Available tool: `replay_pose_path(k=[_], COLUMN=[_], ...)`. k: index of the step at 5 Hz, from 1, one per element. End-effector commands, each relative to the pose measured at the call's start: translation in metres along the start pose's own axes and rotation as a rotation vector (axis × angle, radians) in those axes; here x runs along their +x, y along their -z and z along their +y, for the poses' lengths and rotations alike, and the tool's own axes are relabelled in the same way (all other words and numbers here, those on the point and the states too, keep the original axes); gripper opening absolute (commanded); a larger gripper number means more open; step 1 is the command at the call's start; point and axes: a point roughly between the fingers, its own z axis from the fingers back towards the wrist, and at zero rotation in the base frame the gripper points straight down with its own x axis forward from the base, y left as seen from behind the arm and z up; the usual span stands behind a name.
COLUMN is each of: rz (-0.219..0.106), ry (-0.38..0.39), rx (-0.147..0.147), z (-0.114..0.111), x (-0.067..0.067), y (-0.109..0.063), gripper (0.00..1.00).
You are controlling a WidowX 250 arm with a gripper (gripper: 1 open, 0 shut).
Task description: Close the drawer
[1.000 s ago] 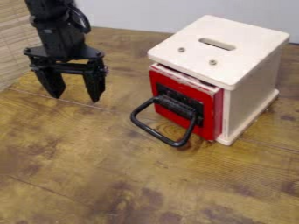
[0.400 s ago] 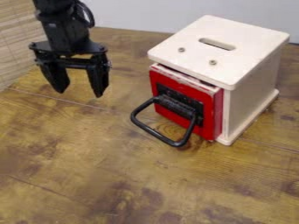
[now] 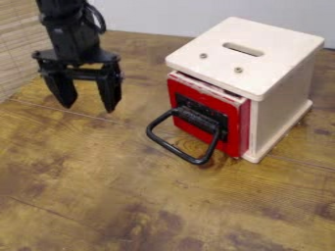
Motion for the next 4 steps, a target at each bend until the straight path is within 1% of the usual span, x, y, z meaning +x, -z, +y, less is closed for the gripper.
replay_pose_path(k=[1, 2, 4], rz=[-0.082, -0.095, -0.113], ry=[0.003, -0.008, -0.033], rx=[-0.021, -0.035, -0.016], z=[0.002, 0.005, 0.012], x=[-0.002, 0.0, 0.009], y=[-0.03, -0.035, -0.031], gripper=[1.0, 1.0, 1.0])
